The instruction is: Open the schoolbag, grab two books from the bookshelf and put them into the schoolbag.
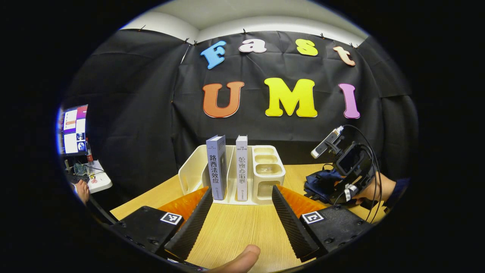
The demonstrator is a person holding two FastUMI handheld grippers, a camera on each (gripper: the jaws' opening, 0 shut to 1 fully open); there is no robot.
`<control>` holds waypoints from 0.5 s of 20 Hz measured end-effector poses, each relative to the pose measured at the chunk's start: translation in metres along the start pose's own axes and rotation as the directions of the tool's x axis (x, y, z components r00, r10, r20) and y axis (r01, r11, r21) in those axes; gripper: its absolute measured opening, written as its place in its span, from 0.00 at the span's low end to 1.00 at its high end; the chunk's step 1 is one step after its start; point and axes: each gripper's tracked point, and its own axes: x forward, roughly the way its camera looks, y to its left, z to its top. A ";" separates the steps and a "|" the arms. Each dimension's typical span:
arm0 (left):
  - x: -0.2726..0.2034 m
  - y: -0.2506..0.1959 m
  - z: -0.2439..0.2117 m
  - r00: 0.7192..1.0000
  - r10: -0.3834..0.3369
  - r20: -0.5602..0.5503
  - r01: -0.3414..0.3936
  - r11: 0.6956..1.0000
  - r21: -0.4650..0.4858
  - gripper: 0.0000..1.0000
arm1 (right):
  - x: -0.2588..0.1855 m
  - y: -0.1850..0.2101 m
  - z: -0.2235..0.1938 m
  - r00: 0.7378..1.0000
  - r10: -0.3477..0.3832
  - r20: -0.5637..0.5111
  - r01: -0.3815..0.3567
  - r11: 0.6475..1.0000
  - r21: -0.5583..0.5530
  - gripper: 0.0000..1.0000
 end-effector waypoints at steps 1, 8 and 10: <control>0.001 0.000 -0.002 1.000 -0.002 -0.003 0.002 1.000 0.002 0.99 | 0.003 -0.010 0.004 1.000 0.005 0.005 -0.005 1.000 0.025 0.09; 0.008 -0.005 -0.008 1.000 -0.028 -0.014 0.027 1.000 -0.004 0.99 | 0.007 -0.114 0.030 1.000 -0.004 0.016 0.002 0.985 0.173 0.09; 0.012 -0.004 -0.015 0.999 -0.030 -0.030 0.030 0.999 -0.015 0.99 | 0.009 -0.143 0.036 0.999 -0.028 0.032 0.022 0.984 0.178 0.09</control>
